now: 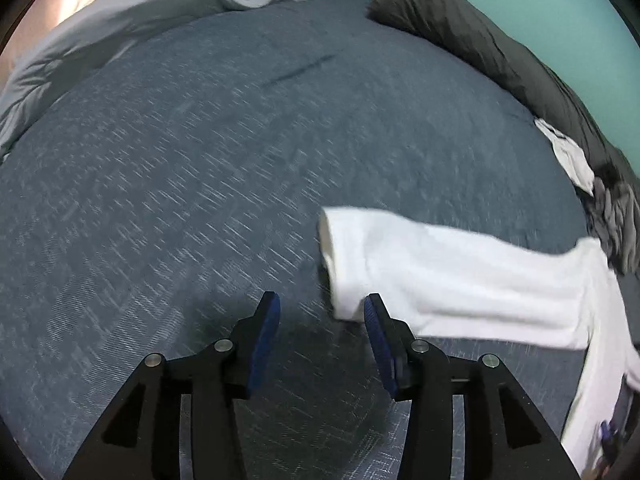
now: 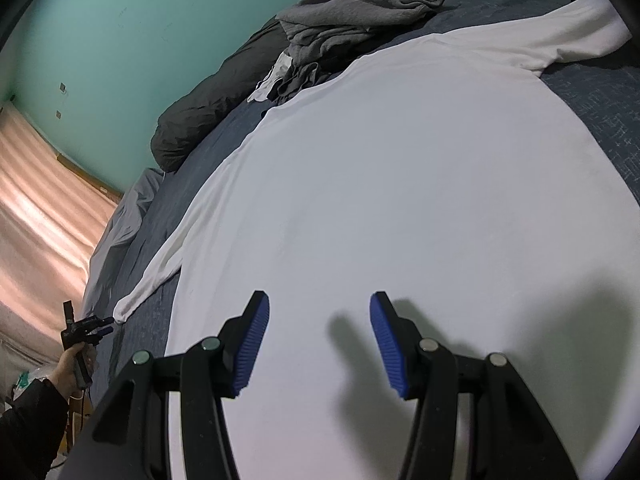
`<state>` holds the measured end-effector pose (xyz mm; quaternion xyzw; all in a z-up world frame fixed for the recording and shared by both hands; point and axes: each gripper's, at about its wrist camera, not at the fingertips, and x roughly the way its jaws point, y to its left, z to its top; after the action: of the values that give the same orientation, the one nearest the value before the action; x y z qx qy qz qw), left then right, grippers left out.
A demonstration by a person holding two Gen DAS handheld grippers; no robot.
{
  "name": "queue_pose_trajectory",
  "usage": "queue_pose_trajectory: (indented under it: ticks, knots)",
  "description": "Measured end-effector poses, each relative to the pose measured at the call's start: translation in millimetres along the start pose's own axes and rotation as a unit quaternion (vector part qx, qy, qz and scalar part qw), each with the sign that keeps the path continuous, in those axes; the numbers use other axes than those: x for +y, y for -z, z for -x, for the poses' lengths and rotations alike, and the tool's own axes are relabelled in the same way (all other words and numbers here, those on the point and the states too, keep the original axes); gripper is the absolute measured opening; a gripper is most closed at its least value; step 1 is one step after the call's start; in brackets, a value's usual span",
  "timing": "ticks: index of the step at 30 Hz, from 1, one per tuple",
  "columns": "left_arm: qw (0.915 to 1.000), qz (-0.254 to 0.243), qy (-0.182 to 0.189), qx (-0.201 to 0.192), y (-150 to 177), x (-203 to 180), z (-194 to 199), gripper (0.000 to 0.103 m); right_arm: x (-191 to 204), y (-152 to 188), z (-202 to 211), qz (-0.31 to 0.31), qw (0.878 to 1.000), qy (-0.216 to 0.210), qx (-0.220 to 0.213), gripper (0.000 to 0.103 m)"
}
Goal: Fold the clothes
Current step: 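Grasp the sleeve cuff with the left tool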
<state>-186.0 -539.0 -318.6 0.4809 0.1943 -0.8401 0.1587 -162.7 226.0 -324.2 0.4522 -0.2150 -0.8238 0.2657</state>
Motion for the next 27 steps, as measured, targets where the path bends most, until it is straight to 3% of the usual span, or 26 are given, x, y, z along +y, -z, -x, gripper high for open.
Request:
queue_pose_trajectory:
  ticks: [5,7,8,20,23,27]
  knots:
    - [0.9999,-0.012,-0.001,0.008,-1,-10,-17,0.048,0,-2,2,0.000,1.000,0.001,-0.004,0.053]
    - [0.9998,-0.020,0.004,0.008,-4,-13,-17,0.034,-1,-3,2,-0.002,1.000,0.001,-0.006,0.053]
    - [0.9997,-0.024,0.006,0.008,-5,-15,-17,0.014,-2,-3,3,-0.003,1.000,0.002,-0.007,0.053]
    - [0.9992,-0.037,0.015,-0.004,-39,-15,55,0.007,0,-3,6,-0.009,1.000,-0.010,-0.009,0.053]
    - [0.9993,-0.030,0.008,0.021,-41,-5,62,0.007,2,-4,8,-0.009,1.000,-0.014,-0.012,0.053]
    - [0.9978,-0.003,0.008,0.065,-30,7,36,0.007,3,-5,11,-0.010,1.000,-0.017,-0.015,0.053]
